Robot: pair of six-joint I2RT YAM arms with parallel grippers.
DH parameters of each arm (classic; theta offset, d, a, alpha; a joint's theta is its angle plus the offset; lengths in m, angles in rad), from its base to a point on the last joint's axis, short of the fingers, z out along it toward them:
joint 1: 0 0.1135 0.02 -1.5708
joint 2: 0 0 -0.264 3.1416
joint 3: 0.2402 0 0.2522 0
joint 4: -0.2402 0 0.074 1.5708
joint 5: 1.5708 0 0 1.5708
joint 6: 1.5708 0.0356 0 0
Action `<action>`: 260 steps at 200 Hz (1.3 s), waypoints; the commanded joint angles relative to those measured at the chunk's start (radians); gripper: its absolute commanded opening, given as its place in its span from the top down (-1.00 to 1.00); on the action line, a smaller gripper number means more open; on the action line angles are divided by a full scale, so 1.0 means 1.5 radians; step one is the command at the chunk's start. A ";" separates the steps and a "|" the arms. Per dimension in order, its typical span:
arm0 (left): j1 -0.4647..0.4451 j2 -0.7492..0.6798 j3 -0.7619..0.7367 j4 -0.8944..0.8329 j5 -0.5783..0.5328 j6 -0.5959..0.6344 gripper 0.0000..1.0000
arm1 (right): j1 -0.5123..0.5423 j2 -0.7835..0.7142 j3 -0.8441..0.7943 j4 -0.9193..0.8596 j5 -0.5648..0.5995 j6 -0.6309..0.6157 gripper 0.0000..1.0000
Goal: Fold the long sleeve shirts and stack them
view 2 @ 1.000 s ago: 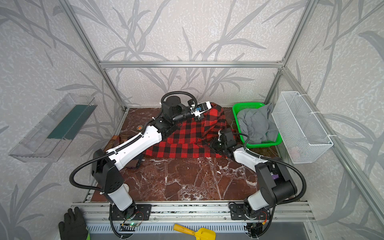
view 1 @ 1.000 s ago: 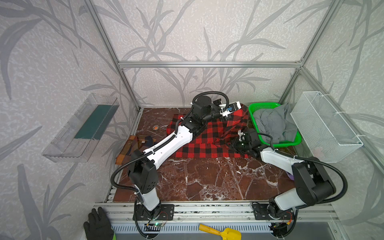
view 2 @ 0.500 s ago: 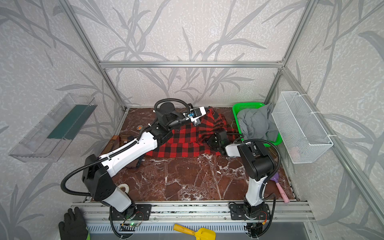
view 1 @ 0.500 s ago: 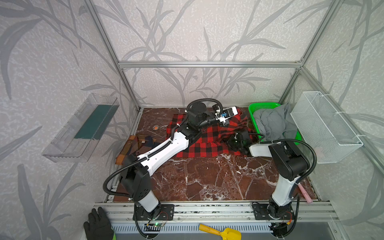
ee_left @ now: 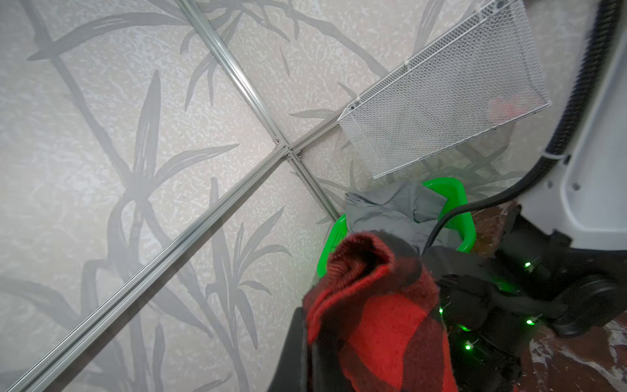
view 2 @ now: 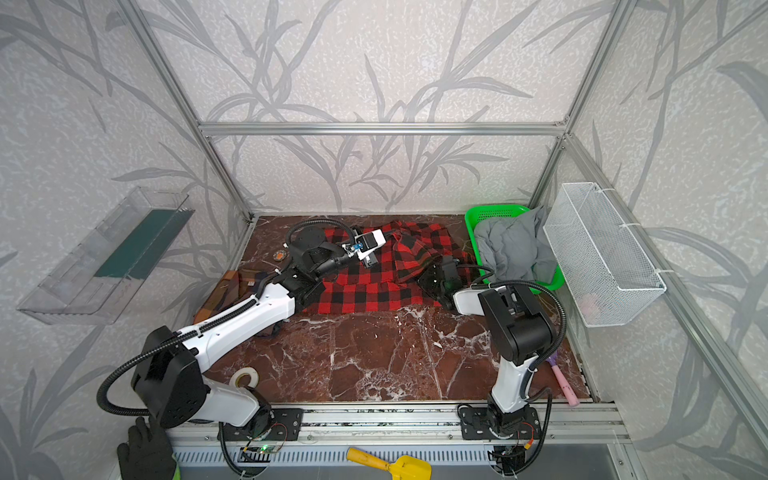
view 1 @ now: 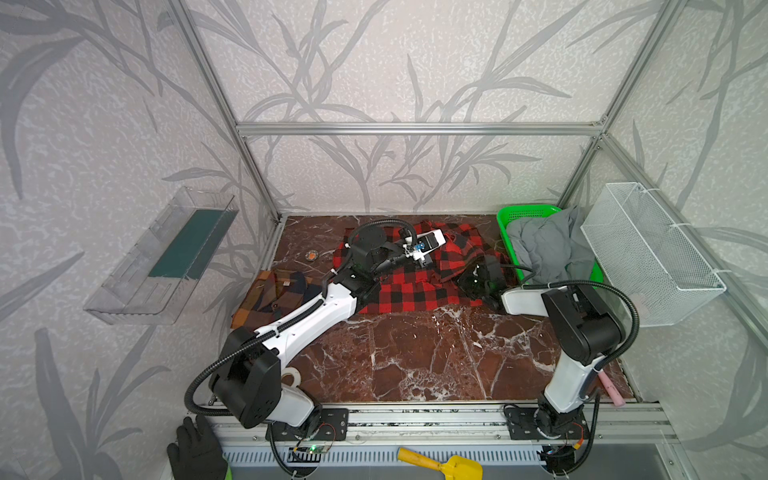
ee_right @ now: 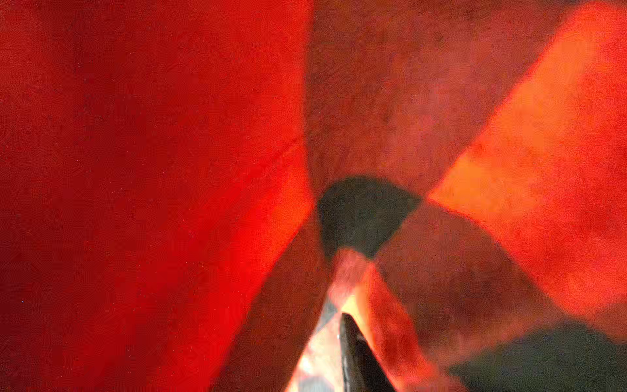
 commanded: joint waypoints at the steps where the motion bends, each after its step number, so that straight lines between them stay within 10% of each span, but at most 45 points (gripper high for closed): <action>1: 0.035 0.008 -0.007 0.052 0.005 -0.015 1.00 | 0.001 -0.049 -0.039 0.007 -0.013 -0.011 0.29; 71: 0.065 0.118 0.172 -0.080 0.113 0.105 1.00 | -0.007 -0.220 -0.077 -0.103 -0.050 -0.144 0.14; 136: 0.083 0.104 0.077 -0.021 0.072 0.175 1.00 | -0.007 -0.379 -0.073 -0.155 -0.033 -0.277 0.05; 260: 0.161 0.071 -0.059 0.142 0.027 0.123 0.95 | -0.019 -0.268 -0.059 -0.107 -0.107 -0.231 0.03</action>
